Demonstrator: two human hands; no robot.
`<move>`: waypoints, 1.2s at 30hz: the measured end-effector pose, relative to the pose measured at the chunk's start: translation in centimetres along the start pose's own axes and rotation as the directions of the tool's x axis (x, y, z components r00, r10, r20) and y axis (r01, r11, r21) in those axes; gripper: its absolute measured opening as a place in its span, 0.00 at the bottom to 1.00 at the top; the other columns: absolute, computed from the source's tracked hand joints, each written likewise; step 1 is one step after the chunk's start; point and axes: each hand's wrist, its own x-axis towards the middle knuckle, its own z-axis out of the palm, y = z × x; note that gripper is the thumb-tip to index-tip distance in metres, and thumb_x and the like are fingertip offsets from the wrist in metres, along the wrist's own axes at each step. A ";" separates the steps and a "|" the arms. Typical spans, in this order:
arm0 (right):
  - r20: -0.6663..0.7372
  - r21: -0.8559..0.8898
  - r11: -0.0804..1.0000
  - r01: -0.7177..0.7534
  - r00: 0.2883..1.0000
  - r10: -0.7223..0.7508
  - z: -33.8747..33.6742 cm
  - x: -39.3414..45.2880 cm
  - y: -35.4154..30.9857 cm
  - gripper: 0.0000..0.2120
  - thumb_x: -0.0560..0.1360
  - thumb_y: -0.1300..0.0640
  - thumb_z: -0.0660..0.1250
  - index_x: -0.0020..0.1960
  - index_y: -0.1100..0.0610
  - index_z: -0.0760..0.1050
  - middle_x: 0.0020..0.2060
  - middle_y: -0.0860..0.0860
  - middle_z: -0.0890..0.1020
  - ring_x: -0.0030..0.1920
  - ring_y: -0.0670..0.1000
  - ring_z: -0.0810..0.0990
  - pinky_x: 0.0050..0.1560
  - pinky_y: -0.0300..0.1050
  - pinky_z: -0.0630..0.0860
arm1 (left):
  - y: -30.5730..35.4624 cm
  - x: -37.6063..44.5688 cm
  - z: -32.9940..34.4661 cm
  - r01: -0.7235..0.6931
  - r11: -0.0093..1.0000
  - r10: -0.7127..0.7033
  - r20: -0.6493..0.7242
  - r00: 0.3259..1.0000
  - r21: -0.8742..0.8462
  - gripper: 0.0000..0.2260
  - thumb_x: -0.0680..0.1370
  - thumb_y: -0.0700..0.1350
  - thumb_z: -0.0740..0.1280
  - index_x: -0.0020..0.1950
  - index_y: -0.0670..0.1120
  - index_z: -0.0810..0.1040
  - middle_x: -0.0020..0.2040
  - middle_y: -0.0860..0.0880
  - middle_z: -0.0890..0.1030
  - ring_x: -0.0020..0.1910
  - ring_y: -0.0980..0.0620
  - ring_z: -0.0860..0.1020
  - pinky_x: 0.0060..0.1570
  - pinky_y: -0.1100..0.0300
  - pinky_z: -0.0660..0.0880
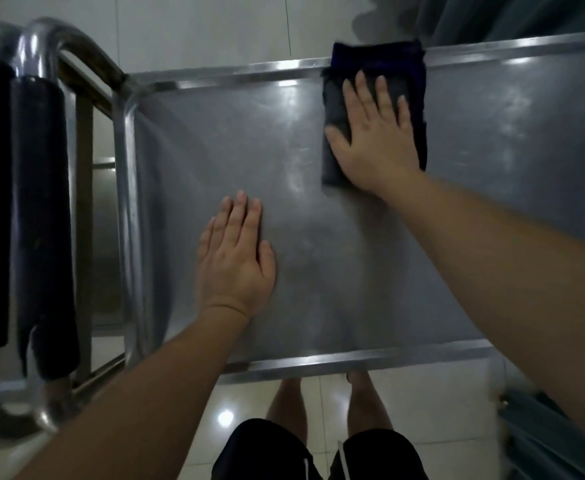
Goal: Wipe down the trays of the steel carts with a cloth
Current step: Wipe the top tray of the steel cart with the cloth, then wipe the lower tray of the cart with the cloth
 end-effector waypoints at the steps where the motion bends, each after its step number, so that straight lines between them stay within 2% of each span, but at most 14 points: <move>1: 0.008 -0.019 0.999 0.036 0.999 -0.035 0.6 -2.3 -0.1 0.37 0.82 0.33 0.44 0.85 0.50 0.43 0.85 0.48 0.44 0.84 0.53 0.41 0.82 0.59 0.39 | -0.1 0.0 0.0 0.000 1.000 0.000 0.001 1.000 -0.004 0.29 0.84 0.53 0.55 0.85 0.49 0.63 0.85 0.48 0.60 0.85 0.48 0.55 0.82 0.52 0.49; 5: 0.016 -0.061 0.991 0.122 0.993 -0.121 4.1 -13.3 -1.7 0.39 0.82 0.32 0.48 0.86 0.51 0.45 0.85 0.49 0.45 0.84 0.53 0.41 0.82 0.61 0.44 | -0.1 0.0 -0.1 0.005 1.000 -0.005 0.018 1.000 -0.018 0.29 0.84 0.55 0.55 0.85 0.50 0.62 0.85 0.49 0.60 0.85 0.49 0.55 0.81 0.56 0.43; 9: 0.051 -0.043 0.977 0.208 0.977 -0.206 7.4 -23.1 -3.1 0.42 0.81 0.28 0.48 0.86 0.50 0.42 0.85 0.48 0.43 0.84 0.53 0.41 0.81 0.62 0.45 | 0.1 -0.1 -0.7 0.009 0.999 -0.008 0.033 0.999 -0.042 0.29 0.84 0.55 0.55 0.85 0.49 0.62 0.85 0.48 0.60 0.85 0.49 0.55 0.82 0.54 0.45; 14: 0.197 -0.050 0.928 0.370 0.914 -0.353 8.5 -29.3 -2.8 0.53 0.74 0.21 0.55 0.85 0.53 0.43 0.85 0.49 0.44 0.84 0.56 0.42 0.79 0.62 0.44 | 0.1 0.2 -2.2 -0.016 0.999 0.021 0.148 0.989 -0.033 0.28 0.86 0.56 0.55 0.86 0.49 0.58 0.86 0.48 0.57 0.85 0.48 0.53 0.82 0.51 0.47; 15: 0.228 -0.074 0.913 0.402 0.898 -0.377 8.6 -29.9 -2.5 0.52 0.75 0.26 0.60 0.85 0.52 0.41 0.85 0.50 0.43 0.84 0.56 0.40 0.79 0.62 0.43 | 0.1 0.3 -2.8 -0.026 0.999 0.030 0.179 0.983 -0.026 0.28 0.86 0.56 0.55 0.86 0.49 0.58 0.86 0.47 0.57 0.85 0.47 0.54 0.82 0.49 0.49; 17: 0.263 -0.100 0.906 0.412 0.889 -0.375 8.6 -30.5 -2.1 0.50 0.77 0.46 0.68 0.85 0.51 0.37 0.84 0.49 0.40 0.83 0.55 0.37 0.80 0.59 0.41 | 0.2 0.0 -4.1 -0.034 0.999 0.038 0.231 0.972 -0.021 0.28 0.87 0.57 0.54 0.85 0.48 0.59 0.86 0.47 0.58 0.84 0.46 0.56 0.81 0.47 0.53; 18: 0.263 -0.102 0.911 0.400 0.894 -0.363 8.5 -30.6 -2.2 0.49 0.77 0.54 0.67 0.85 0.50 0.35 0.84 0.48 0.39 0.83 0.54 0.35 0.81 0.58 0.39 | 0.3 -0.6 -4.8 -0.038 0.999 0.041 0.247 0.968 -0.013 0.27 0.87 0.57 0.53 0.85 0.48 0.60 0.86 0.47 0.59 0.84 0.46 0.56 0.81 0.47 0.54; 20: 0.264 -0.098 0.915 0.392 0.896 -0.356 8.0 -31.0 -2.4 0.46 0.78 0.60 0.62 0.84 0.49 0.36 0.83 0.46 0.38 0.82 0.53 0.34 0.82 0.55 0.37 | 0.5 -2.7 -5.9 -0.052 0.999 0.049 0.275 0.960 0.005 0.27 0.87 0.57 0.52 0.85 0.49 0.60 0.85 0.47 0.59 0.84 0.46 0.57 0.80 0.47 0.55; 26: 0.331 0.024 0.933 0.358 0.878 -0.345 5.6 -32.7 -3.4 0.35 0.81 0.66 0.57 0.85 0.49 0.51 0.84 0.46 0.53 0.84 0.50 0.49 0.82 0.50 0.48 | 1.1 -10.5 -7.5 -0.052 0.998 0.041 0.351 0.936 0.023 0.26 0.87 0.56 0.53 0.85 0.49 0.61 0.85 0.47 0.61 0.83 0.46 0.59 0.81 0.47 0.58; 29: 0.359 0.080 0.947 0.312 0.877 -0.320 3.9 -33.7 -4.1 0.35 0.80 0.68 0.59 0.84 0.51 0.56 0.83 0.49 0.60 0.82 0.52 0.57 0.80 0.49 0.56 | 1.9 -14.1 -8.1 -0.028 0.999 0.016 0.357 0.934 0.028 0.26 0.88 0.56 0.53 0.84 0.49 0.61 0.84 0.47 0.62 0.83 0.46 0.60 0.81 0.47 0.57; 31: 0.360 0.091 0.952 0.292 0.882 -0.305 2.8 -34.9 -4.3 0.34 0.79 0.68 0.62 0.82 0.51 0.60 0.80 0.50 0.66 0.78 0.54 0.65 0.75 0.51 0.65 | 2.5 -16.6 -8.5 -0.013 0.999 0.001 0.339 0.941 0.031 0.25 0.88 0.56 0.53 0.84 0.49 0.63 0.84 0.47 0.64 0.82 0.46 0.61 0.80 0.47 0.58; 33: 0.399 0.098 0.958 0.270 0.871 -0.286 2.1 -36.5 -4.4 0.32 0.77 0.68 0.64 0.78 0.49 0.64 0.74 0.51 0.72 0.70 0.56 0.73 0.63 0.52 0.75 | 3.1 -19.1 -8.8 0.000 0.999 -0.016 0.321 0.947 0.048 0.25 0.87 0.56 0.54 0.83 0.50 0.65 0.83 0.47 0.66 0.81 0.46 0.63 0.78 0.47 0.60; 35: 0.489 0.101 0.964 0.247 0.831 -0.264 1.6 -38.2 -4.5 0.33 0.76 0.68 0.65 0.77 0.49 0.64 0.71 0.52 0.74 0.66 0.57 0.76 0.56 0.50 0.76 | 3.7 -21.6 -8.9 0.031 0.997 -0.049 0.308 0.950 0.065 0.25 0.87 0.56 0.55 0.83 0.50 0.66 0.82 0.48 0.67 0.81 0.46 0.64 0.78 0.48 0.61; 36: 0.535 0.091 0.966 0.240 0.807 -0.251 1.3 -38.9 -4.6 0.34 0.76 0.68 0.66 0.78 0.49 0.63 0.72 0.52 0.73 0.66 0.57 0.76 0.57 0.51 0.76 | 4.0 -22.9 -8.9 0.043 0.996 -0.064 0.302 0.951 0.077 0.24 0.87 0.56 0.55 0.82 0.50 0.66 0.82 0.48 0.67 0.81 0.47 0.65 0.77 0.48 0.62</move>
